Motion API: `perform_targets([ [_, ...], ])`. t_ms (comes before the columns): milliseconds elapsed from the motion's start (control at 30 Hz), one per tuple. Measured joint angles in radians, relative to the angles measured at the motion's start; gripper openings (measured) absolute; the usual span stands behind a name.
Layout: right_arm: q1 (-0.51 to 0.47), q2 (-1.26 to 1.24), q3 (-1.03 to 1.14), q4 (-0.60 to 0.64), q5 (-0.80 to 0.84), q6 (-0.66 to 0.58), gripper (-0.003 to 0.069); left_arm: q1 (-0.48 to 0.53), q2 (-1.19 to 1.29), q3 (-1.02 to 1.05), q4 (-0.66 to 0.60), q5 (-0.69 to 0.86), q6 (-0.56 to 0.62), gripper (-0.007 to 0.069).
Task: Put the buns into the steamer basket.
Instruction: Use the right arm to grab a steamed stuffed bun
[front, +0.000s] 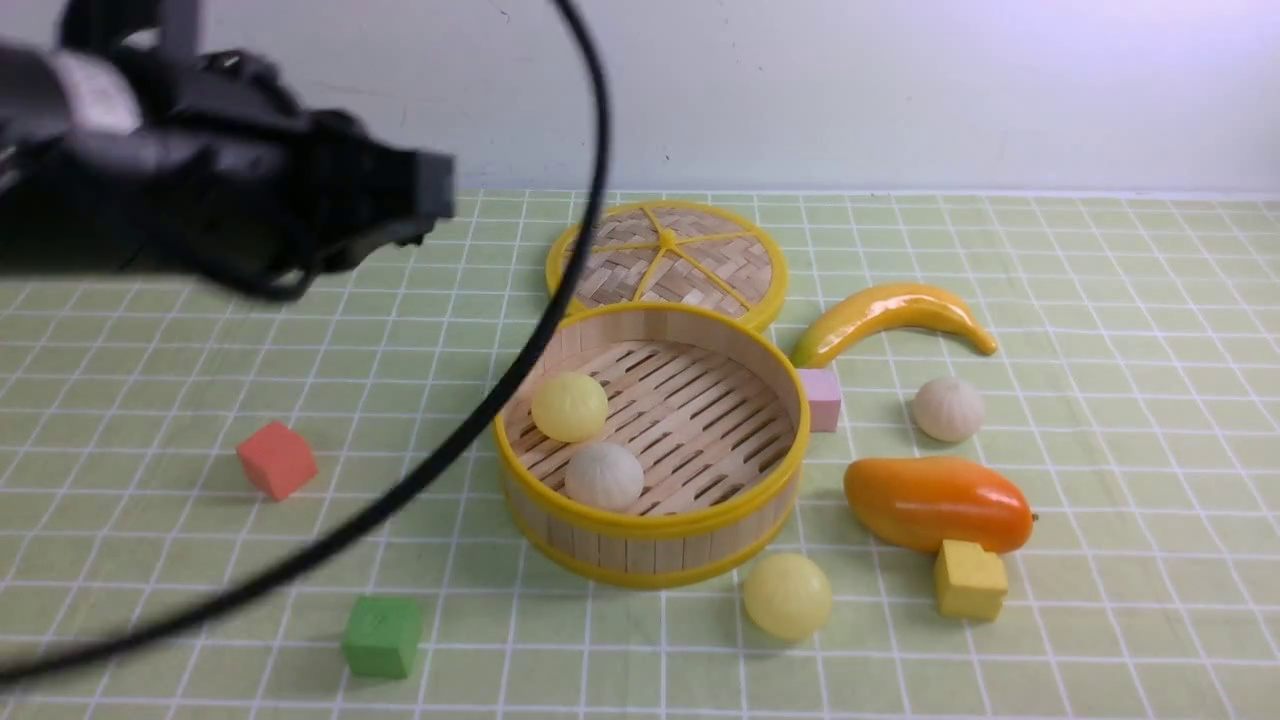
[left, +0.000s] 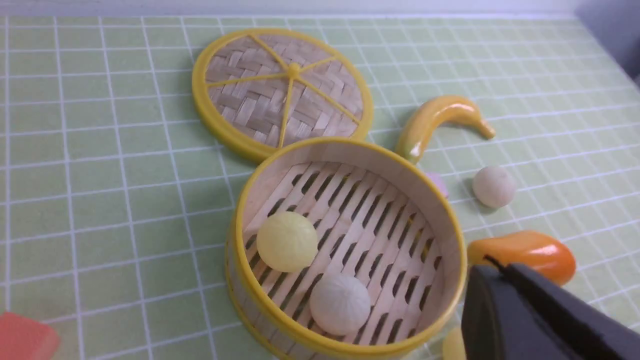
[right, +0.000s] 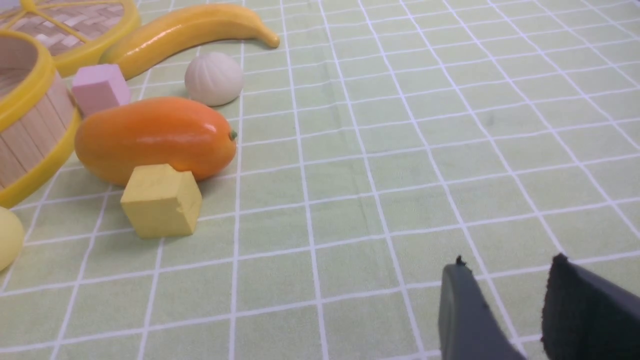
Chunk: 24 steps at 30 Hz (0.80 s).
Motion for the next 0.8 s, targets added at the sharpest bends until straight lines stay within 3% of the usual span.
perform_targets([
  [133, 0.000, 0.000, 0.000, 0.000, 0.000, 0.000, 0.0239, 0.000, -0.300, 0.306, -0.045, -0.157, 0.023, -0.0013],
  [300, 0.000, 0.000, 0.000, 0.007, -0.007, 0.002, 0.0239, 0.000, -0.576, 0.533, -0.055, -0.266, 0.027, -0.0013],
  [533, 0.000, 0.000, 0.008, 0.312, -0.241, 0.142, 0.0239, 0.000, -0.877, 0.736, -0.057, -0.300, 0.029, -0.0013],
  [800, 0.000, 0.001, 0.008, 0.526, -0.468, 0.173, 0.0204, 0.000, -1.017, 0.803, -0.057, -0.289, 0.030, -0.0013],
])
